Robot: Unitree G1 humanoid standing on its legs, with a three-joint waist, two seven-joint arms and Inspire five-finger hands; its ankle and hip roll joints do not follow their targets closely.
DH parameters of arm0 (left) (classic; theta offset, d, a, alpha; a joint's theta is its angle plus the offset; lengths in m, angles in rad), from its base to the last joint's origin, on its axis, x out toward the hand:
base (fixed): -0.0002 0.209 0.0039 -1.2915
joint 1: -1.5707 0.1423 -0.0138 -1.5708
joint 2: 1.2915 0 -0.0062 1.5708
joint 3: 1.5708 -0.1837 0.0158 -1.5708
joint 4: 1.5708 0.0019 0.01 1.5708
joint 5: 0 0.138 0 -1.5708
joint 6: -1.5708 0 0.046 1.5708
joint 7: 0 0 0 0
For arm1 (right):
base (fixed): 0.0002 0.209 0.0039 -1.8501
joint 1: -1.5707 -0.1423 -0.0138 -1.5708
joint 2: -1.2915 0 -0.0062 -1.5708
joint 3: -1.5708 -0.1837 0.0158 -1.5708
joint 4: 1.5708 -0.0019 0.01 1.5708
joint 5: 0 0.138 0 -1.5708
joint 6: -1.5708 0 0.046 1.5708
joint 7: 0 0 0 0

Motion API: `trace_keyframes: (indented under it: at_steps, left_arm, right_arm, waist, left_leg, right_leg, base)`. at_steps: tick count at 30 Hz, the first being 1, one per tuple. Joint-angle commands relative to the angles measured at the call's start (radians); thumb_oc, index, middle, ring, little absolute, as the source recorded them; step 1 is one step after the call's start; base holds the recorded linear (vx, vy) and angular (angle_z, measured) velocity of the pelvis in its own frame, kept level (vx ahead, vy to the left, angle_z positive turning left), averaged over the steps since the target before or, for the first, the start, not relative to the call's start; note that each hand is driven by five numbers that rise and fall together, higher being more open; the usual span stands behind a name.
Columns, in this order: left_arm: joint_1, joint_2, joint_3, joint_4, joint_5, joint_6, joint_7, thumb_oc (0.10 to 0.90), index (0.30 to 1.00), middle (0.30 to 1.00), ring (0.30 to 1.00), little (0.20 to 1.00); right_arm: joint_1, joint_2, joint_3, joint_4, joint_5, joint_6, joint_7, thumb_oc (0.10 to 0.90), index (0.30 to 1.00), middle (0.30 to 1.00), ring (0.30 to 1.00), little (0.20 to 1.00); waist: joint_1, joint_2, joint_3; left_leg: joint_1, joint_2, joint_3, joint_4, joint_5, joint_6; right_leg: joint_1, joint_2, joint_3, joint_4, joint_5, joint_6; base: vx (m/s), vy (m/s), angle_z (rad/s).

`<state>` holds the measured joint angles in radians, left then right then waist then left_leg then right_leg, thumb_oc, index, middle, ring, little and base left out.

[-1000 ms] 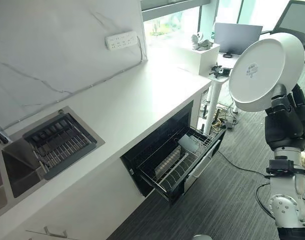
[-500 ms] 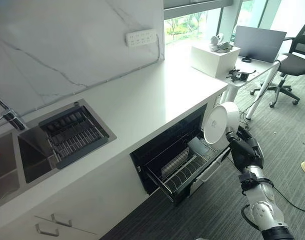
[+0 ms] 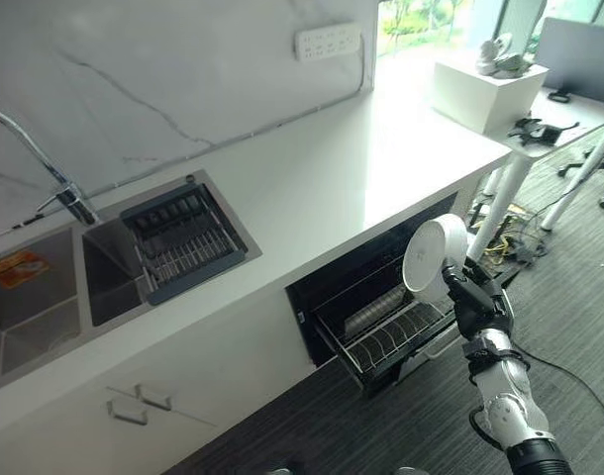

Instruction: Place the dishes in the dishwasher.

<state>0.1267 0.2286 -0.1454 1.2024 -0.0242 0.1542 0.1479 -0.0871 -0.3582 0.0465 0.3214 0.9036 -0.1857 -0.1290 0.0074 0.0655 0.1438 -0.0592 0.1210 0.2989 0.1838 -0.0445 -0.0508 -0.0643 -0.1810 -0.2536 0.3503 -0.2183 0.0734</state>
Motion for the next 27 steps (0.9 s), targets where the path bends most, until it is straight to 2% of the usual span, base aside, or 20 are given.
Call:
trace_keyframes:
  at_steps: [1, 6, 12, 14, 15, 16, 22, 24, 27]
  left_arm:
    - [-0.026, 0.053, -0.015, 0.006, 0.011, 0.019, 0.021, 0.8, 0.9, 0.9, 0.9, 0.9]
    - [-0.019, 0.049, -0.024, -0.008, -0.003, 0.023, 0.019, 0.8, 0.9, 0.9, 0.9, 0.9]
    - [-0.022, 0.051, -0.03, -0.025, -0.019, 0.003, 0.011, 0.8, 0.9, 0.9, 0.9, 0.9]
    - [-0.021, 0.052, -0.029, -0.024, -0.016, -0.006, 0.006, 0.8, 0.9, 0.9, 0.9, 0.9]
    - [-0.024, 0.054, -0.028, -0.027, -0.017, -0.005, 0.001, 0.8, 0.9, 0.9, 0.9, 0.9]
    - [-0.024, 0.054, -0.028, -0.03, -0.014, -0.003, -0.001, 0.8, 0.9, 0.9, 0.9, 0.9]
    - [-0.018, 0.056, -0.025, -0.029, 0.007, -0.007, -0.008, 0.8, 0.9, 0.9, 0.9, 0.9]
    - [-0.032, 0.068, -0.026, -0.038, 0.008, -0.003, -0.021, 0.8, 0.9, 0.9, 0.9, 0.9]
    - [-0.048, 0.08, -0.024, -0.042, 0.005, 0.003, -0.03, 0.8, 0.9, 0.9, 0.9, 0.9]
  right_arm:
    - [-0.146, 0.014, -0.039, -0.059, -0.024, -0.107, -0.01, 0.4, 0.3, 0.3, 0.3, 0.3]
    - [-0.144, 0.022, -0.05, -0.006, 0.014, -0.117, -0.032, 0.4, 0.3, 0.3, 0.3, 0.3]
    - [-0.18, 0.003, -0.026, 0.082, -0.095, -0.12, -0.044, 0.4, 0.3, 0.3, 0.3, 0.3]
    - [-0.192, -0.013, -0.015, 0.111, -0.174, -0.111, -0.06, 0.4, 0.3, 0.3, 0.3, 0.3]
    - [-0.205, -0.036, -0.002, 0.14, -0.29, -0.09, -0.123, 0.4, 0.3, 0.3, 0.3, 0.3]
    - [-0.211, -0.047, 0.007, 0.155, -0.342, -0.082, -0.159, 0.4, 0.3, 0.3, 0.3, 0.3]
    - [-0.279, -0.114, 0.056, 0.239, -0.534, -0.027, -0.224, 0.4, 0.3, 0.3, 0.3, 0.3]
    - [-0.337, -0.147, 0.101, 0.256, -0.62, 0.021, -0.25, 0.4, 0.3, 0.3, 0.3, 0.3]
    - [-0.378, -0.177, 0.129, 0.266, -0.689, 0.048, -0.307, 0.4, 0.3, 0.3, 0.3, 0.3]
  waist:
    - [0.009, -0.034, 0.015]
    - [0.015, -0.017, 0.035]
    - [0.036, 0.018, 0.087]
    - [0.042, 0.025, 0.098]
    - [0.047, 0.029, 0.107]
    - [0.049, 0.031, 0.11]
    - [0.07, 0.036, 0.128]
    - [0.084, 0.04, 0.143]
    - [0.093, 0.039, 0.16]
  left_leg:
    - [-0.009, 0.003, -0.055, 0.116, -0.176, 0.011]
    - [-0.021, -0.002, -0.067, 0.116, -0.167, 0.009]
    - [-0.051, -0.008, -0.093, 0.116, -0.141, 0.005]
    - [-0.056, -0.01, -0.097, 0.116, -0.137, 0.005]
    - [-0.061, -0.011, -0.097, 0.116, -0.134, 0.004]
    - [-0.063, -0.01, -0.097, 0.116, -0.132, 0.003]
    - [-0.073, -0.009, -0.101, 0.116, -0.127, 0.0]
    - [-0.087, -0.009, -0.105, 0.116, -0.122, 0.0]
    - [-0.099, -0.01, -0.11, 0.116, -0.118, 0.002]
  right_leg:
    - [0.053, -0.035, -0.068, -0.05, -0.008, 0.021]
    - [0.049, -0.032, -0.071, -0.05, -0.007, 0.013]
    - [0.036, -0.031, -0.085, -0.05, 0.004, -0.002]
    - [0.033, -0.032, -0.09, -0.05, 0.007, -0.004]
    - [0.03, -0.033, -0.094, -0.05, 0.01, -0.003]
    - [0.029, -0.034, -0.097, -0.05, 0.011, -0.003]
    - [0.025, -0.04, -0.111, -0.05, 0.018, 0.001]
    - [0.017, -0.042, -0.118, -0.05, 0.022, 0.002]
    - [0.009, -0.041, -0.123, -0.05, 0.028, 0.004]
  base:
    - [0.02, 0.033, 0.16]
    - [0.02, 0.04, 0.04]
    - [-0.02, 0.059, 0.14]
    - [-0.03, 0.032, 0.06]
    - [-0.03, 0.023, 0.1]
    - [-0.02, 0.02, 0.17]
    - [0.01, 0.009, 0.09]
    - [-0.02, 0.025, 0.2]
    - [-0.04, 0.003, 0.2]
